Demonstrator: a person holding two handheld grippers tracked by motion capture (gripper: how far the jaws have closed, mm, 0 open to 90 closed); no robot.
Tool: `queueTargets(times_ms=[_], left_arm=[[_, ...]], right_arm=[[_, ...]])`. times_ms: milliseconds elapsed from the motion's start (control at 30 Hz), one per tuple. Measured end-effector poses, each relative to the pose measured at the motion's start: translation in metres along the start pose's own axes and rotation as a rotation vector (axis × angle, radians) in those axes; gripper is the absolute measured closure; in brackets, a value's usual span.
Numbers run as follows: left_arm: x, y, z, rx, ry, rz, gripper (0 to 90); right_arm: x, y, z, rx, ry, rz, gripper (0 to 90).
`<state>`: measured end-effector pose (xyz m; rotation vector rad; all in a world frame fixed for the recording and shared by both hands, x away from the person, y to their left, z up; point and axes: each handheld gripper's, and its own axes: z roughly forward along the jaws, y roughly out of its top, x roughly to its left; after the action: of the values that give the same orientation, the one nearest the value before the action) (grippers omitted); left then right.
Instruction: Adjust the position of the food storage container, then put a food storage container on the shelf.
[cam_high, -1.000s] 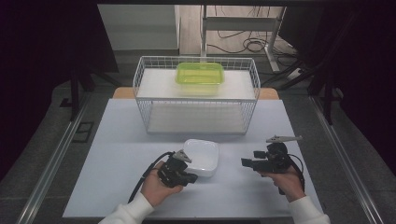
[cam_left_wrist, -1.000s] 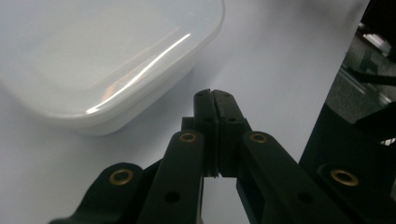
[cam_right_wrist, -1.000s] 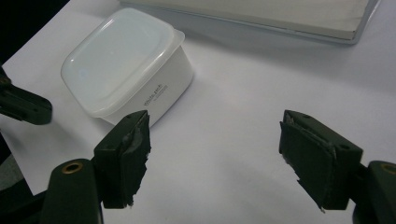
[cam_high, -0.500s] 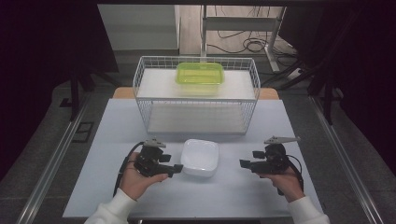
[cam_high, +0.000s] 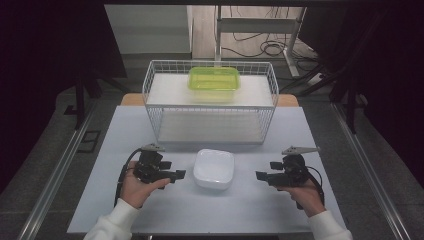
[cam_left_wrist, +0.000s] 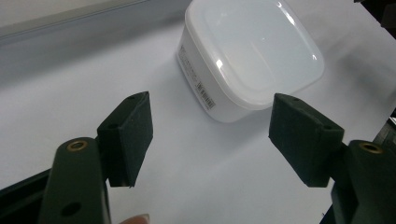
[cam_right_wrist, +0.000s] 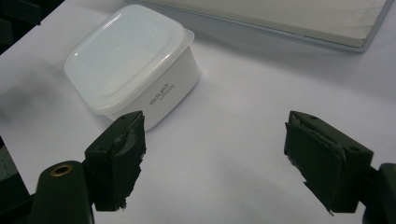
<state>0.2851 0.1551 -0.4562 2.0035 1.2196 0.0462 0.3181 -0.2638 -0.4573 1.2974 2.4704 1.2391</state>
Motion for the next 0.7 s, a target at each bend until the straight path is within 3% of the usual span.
queueTargets(times_ms=[267,533,700], left_arm=[[0.002,0.001,0.001,-0.004,-0.003,-0.011,29.6],[0.000,0.007,0.003,-0.007,-0.042,-0.023,29.9],[0.006,0.012,0.004,-0.019,-0.068,-0.061,30.5]], right_arm=[[0.003,0.000,0.001,-0.022,0.015,-0.006,18.9],[0.008,0.003,0.001,-0.019,0.026,-0.001,23.0],[0.012,0.006,0.002,-0.028,0.035,0.017,25.5]])
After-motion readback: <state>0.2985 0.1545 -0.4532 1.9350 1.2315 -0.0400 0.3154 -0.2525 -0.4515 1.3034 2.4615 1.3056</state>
